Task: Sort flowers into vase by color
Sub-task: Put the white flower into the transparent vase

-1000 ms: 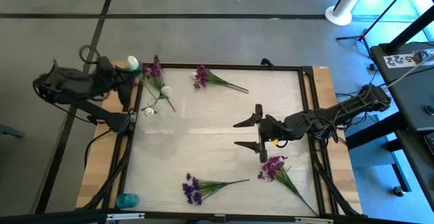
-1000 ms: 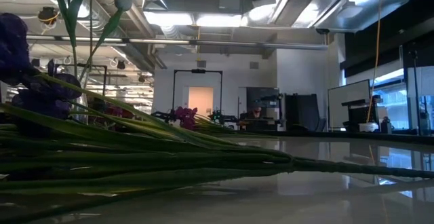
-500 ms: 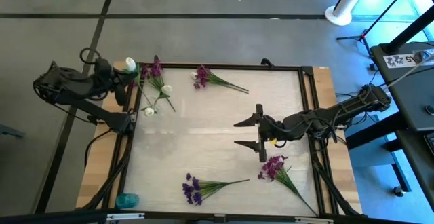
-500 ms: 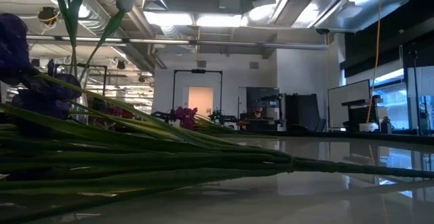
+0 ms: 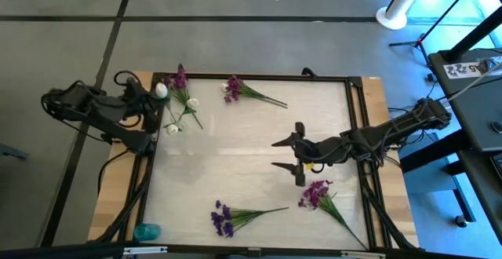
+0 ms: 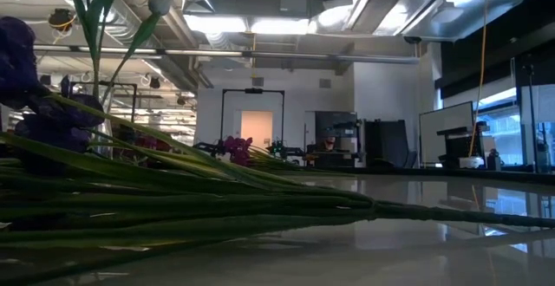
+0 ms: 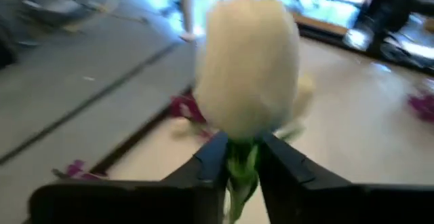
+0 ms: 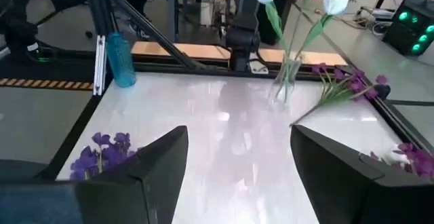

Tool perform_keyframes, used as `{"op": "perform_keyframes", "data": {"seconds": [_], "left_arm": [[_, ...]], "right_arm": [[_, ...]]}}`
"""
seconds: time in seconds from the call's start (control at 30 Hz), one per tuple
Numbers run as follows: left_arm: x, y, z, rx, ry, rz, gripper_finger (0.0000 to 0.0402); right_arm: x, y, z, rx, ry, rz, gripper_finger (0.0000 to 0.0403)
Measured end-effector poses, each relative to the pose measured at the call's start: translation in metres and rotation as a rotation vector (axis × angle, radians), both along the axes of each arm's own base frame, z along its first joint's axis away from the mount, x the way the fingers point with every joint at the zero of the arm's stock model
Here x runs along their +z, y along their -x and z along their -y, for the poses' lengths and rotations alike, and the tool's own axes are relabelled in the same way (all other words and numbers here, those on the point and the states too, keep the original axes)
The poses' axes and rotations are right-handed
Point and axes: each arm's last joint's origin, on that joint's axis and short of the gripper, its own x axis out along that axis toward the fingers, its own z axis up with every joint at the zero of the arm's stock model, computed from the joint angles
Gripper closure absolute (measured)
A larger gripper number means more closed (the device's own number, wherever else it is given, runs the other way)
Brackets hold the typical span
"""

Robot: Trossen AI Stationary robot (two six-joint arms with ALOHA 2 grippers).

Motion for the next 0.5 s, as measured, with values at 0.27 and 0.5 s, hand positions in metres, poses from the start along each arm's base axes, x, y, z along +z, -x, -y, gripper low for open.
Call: {"op": "perform_keyframes", "data": {"seconds": [0.27,0.5], "left_arm": [[0.026,0.032,-0.004,-0.134,0.249,-0.009,0.0273],[0.035,0.054,-0.014,0.011,0.218,-0.004,0.0276]], "right_arm": [[-0.003,-0.011,0.025,-0.090,0.000,-0.009,0.0143],[-0.030,-0.035,0.067,-0.254,0.005,-0.137,0.0143]]}}
